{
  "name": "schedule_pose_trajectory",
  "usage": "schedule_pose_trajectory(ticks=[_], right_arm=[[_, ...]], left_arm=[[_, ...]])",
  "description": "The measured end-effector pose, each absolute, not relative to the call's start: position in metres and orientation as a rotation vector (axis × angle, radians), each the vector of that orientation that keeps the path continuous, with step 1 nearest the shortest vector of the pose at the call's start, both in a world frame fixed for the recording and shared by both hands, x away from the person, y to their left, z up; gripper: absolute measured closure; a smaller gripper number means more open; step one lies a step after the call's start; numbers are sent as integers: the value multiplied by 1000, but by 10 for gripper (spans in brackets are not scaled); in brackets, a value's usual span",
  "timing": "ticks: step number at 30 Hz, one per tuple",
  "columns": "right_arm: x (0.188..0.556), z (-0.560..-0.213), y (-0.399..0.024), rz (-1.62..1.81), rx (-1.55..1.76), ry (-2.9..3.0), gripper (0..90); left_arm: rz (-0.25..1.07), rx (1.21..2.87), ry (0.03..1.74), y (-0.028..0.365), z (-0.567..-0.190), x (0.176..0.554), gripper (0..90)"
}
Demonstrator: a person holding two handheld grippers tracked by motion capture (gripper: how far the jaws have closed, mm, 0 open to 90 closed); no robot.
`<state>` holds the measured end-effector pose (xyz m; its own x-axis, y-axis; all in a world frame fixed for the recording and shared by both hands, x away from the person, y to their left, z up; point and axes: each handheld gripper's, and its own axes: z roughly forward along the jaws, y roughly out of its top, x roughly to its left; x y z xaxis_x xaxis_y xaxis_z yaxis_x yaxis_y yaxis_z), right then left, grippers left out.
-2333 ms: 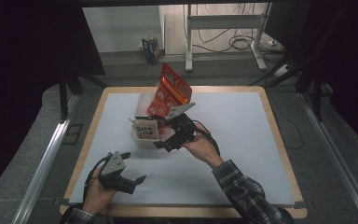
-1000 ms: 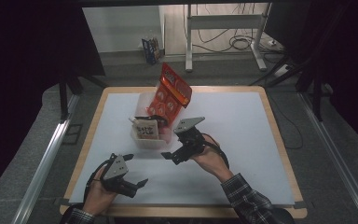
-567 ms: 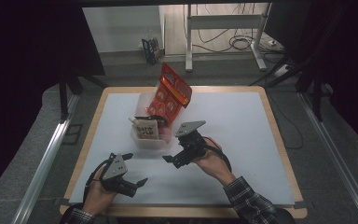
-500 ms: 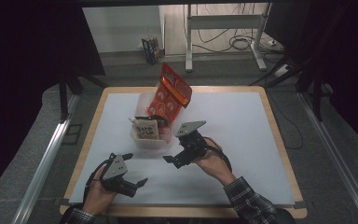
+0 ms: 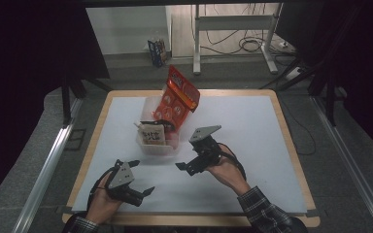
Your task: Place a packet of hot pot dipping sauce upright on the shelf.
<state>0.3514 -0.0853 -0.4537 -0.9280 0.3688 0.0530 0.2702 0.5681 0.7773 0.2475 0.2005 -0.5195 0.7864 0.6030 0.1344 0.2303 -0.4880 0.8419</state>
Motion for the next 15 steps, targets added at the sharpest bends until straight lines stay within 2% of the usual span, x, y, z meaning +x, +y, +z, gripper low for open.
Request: schedule_pose_trajectory(ticks=[15], right_arm=[[343,-447,-105,1315,574,2617,0]], left_arm=[[525,2067,622,202,-519,247,0]])
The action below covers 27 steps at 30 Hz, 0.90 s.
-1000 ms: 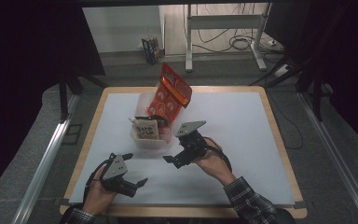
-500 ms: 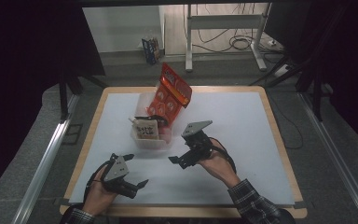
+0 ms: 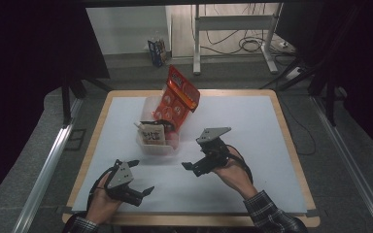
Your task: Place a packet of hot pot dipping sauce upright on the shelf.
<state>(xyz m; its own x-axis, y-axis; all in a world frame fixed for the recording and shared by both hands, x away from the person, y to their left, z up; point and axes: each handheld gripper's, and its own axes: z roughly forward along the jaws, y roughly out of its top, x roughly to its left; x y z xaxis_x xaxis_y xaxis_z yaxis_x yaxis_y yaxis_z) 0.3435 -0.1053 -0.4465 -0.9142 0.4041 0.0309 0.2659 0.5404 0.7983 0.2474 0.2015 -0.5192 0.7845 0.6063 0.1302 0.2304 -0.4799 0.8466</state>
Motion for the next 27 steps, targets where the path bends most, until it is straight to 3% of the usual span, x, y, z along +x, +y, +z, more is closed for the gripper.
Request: schedule_pose_trajectory(ticks=[27], right_arm=[[334,-459,-138,1252,618,2559,0]], left_arm=[[532,2085,631,201,-520,248,0]])
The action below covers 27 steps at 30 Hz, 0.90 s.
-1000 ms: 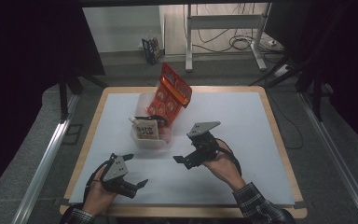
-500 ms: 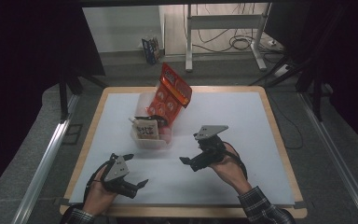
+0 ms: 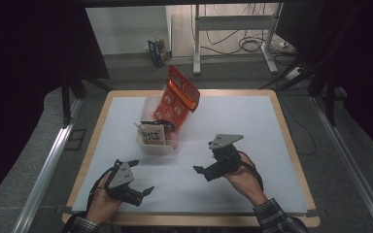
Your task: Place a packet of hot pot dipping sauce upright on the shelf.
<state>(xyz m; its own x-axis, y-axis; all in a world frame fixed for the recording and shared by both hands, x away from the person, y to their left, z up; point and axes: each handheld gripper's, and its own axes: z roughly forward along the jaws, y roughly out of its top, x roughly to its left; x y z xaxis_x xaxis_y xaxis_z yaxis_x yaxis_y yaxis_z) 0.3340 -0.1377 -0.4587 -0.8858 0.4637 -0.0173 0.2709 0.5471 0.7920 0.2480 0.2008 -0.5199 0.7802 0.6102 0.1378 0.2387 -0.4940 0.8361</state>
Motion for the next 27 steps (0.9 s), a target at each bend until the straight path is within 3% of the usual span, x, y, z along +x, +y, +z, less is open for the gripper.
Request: schedule_pose_trajectory(ticks=[27], right_arm=[[320,-464,-188,1221,711,2469,0]], left_arm=[[503,2092,655,201,-520,249,0]])
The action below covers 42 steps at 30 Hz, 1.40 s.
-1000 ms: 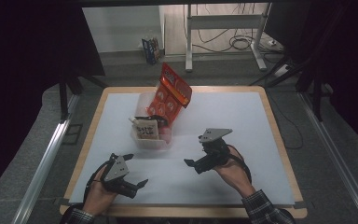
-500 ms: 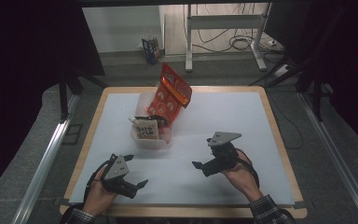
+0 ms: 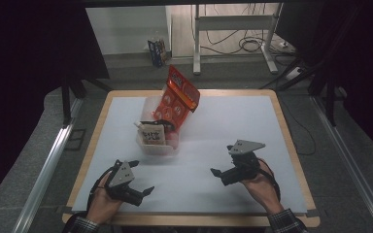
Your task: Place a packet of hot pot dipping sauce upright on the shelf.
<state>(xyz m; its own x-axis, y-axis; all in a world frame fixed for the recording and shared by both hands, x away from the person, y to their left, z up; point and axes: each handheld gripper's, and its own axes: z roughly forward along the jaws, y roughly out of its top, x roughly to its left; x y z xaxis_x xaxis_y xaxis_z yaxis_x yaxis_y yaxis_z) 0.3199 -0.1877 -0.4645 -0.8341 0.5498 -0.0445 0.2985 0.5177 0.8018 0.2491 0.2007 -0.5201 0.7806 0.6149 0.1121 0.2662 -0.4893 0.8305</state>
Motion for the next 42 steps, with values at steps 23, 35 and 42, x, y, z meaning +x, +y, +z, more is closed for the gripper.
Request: schedule_pose_trajectory(ticks=[23,35,42], right_arm=[[312,-473,-225,1170,815,2400,0],[307,-481,-246,1123,877,2374,0],[305,-488,-260,1095,928,2359,0]], left_arm=[[491,2069,682,202,-520,250,0],[509,2112,682,200,-522,251,0],[520,2130,683,199,-523,250,0]])
